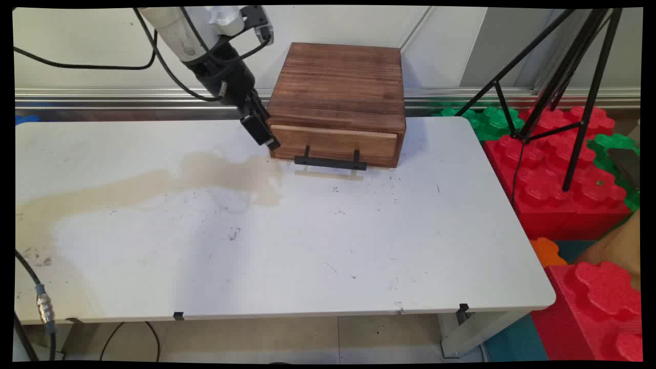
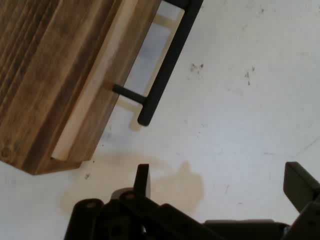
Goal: Open the drawer
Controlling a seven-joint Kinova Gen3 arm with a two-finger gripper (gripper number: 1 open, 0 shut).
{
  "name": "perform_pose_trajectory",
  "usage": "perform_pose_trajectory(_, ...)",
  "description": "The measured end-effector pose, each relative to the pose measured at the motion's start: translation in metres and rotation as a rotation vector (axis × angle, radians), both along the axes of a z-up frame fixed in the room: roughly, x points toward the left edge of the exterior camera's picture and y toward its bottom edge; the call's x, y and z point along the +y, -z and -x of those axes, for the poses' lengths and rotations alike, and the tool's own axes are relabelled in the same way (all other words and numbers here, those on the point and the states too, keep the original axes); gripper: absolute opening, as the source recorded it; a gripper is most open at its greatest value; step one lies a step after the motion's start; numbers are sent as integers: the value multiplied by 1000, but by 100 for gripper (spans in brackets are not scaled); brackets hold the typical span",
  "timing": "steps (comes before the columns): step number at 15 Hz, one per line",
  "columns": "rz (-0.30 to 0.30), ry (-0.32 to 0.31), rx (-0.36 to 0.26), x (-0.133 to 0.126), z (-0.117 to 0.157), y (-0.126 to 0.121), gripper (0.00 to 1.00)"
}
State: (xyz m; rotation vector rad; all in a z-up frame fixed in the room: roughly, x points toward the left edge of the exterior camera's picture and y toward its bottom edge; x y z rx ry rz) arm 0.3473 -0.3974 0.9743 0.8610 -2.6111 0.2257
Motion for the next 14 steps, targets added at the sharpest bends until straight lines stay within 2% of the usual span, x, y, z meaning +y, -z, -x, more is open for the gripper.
perform_pose_trajectory(8,14,24,9,-25,16,10,100)
perform_pose_trajectory(14,14,57,19,-47,33,28,100)
